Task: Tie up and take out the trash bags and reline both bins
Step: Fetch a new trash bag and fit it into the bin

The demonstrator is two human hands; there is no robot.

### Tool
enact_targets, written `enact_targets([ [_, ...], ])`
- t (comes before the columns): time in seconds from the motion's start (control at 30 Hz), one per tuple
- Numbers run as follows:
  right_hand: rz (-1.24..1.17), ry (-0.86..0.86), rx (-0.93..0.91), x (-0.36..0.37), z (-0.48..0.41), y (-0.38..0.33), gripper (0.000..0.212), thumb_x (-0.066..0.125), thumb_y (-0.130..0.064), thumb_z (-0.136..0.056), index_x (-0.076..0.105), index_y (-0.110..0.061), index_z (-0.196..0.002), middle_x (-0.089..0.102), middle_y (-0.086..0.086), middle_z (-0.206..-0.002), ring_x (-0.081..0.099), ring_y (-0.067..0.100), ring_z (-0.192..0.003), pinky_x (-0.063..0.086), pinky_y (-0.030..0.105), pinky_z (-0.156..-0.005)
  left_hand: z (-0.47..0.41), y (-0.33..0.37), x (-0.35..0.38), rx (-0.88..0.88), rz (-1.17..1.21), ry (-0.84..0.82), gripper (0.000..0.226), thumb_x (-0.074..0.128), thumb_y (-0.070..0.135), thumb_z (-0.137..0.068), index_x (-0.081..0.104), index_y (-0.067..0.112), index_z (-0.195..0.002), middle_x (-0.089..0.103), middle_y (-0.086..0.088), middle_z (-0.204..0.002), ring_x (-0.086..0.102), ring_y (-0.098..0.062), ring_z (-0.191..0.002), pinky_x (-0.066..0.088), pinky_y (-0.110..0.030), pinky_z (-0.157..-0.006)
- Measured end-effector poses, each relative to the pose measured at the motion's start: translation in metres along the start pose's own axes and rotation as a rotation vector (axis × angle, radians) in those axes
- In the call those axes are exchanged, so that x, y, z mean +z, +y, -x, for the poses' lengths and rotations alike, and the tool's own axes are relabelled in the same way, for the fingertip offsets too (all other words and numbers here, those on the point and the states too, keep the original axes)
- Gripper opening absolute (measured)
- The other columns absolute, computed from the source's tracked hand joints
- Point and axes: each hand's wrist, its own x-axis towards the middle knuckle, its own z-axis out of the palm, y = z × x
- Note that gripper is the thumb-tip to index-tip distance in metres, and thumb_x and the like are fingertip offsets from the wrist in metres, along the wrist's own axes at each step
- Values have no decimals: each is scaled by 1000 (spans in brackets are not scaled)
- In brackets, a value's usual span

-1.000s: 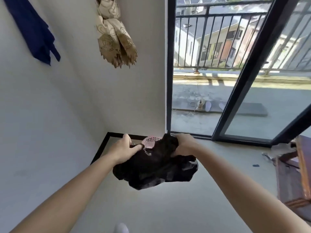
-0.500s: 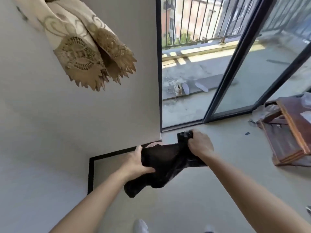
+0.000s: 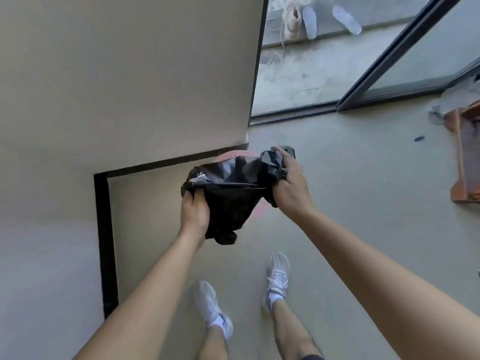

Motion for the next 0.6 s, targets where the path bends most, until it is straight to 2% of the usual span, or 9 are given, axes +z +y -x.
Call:
enact_targets([
  [0.1, -106, -29, -115, 30, -25, 33, 62, 41, -19, -81, 47, -23, -143, 51, -8, -135, 40, 13, -135, 30, 34, -116, -40, -39, 21, -104, 166, -7, 37, 36, 34, -102, 57, 16, -128, 66, -6, -122, 62, -22, -106, 56, -33, -81],
  [0.17, -163, -93, -119, 50, -43, 66, 63, 42, -14, -78, 49, -27, -139, 54, -3, -138, 46, 15, -134, 36, 39, -115, -65, -66, 35, -148, 179, -24, 36, 36, 33, -102, 58, 15, -123, 66, -7, -114, 60, -23, -95, 49, -27, -67],
  [0.23, -204, -168, -36, 70, -63, 96, 62, 43, -10, -78, 50, -28, -137, 55, 1, -138, 50, 13, -129, 40, 35, -112, -90, -93, 46, -167, 148, -26, 34, 37, 33, -101, 59, 18, -121, 66, -6, -111, 58, -22, -89, 46, -25, -63],
  [0.3, -228, -245, 36, 88, -81, 124, 59, 47, -12, -86, 45, -24, -143, 52, -8, -140, 50, 8, -128, 38, 30, -113, -114, -120, 53, -166, 69, -18, 31, 37, 33, -100, 59, 22, -119, 65, -2, -108, 60, -20, -88, 50, -27, -63],
  [0.37, -105, -321, 105, 109, -100, 160, 64, 46, -7, -95, 28, -23, -154, 34, -19, -142, 34, 1, -131, 23, 13, -110, -144, -147, 56, -143, -98, -8, 32, 38, 32, -98, 61, 20, -116, 66, -3, -110, 62, -24, -98, 55, -38, -82],
  [0.4, 7, -329, 104, 121, -110, 179, 69, 45, -3, -96, 19, -23, -157, 29, -13, -146, 28, 3, -136, 19, 12, -110, -160, -159, 57, -119, -234, -30, 33, 37, 32, -95, 62, 19, -113, 66, -6, -110, 62, -29, -102, 53, -42, -89],
  [0.47, 328, -377, 37, 144, -132, 215, 83, 49, -5, -93, 6, -35, -158, 13, 1, -162, 27, 22, -146, 26, 31, -115, -192, -177, 59, -49, -541, -145, 30, 37, 29, -94, 61, 17, -106, 66, -10, -104, 61, -33, -97, 51, -39, -84],
  [0.5, 504, -424, -8, 155, -142, 227, 87, 50, -7, -92, 3, -41, -157, 4, 5, -165, 32, 31, -144, 34, 38, -111, -208, -184, 62, 2, -681, -214, 28, 36, 28, -96, 61, 18, -104, 66, -9, -100, 61, -32, -94, 49, -36, -78],
  [0.6, 789, -557, -49, 191, -181, 260, 83, 49, -16, -93, 2, -40, -157, -2, 12, -165, 43, 41, -134, 44, 43, -104, -253, -195, 78, 180, -923, -350, 25, 37, 25, -100, 61, 17, -98, 66, -6, -96, 60, -29, -90, 46, -35, -76],
])
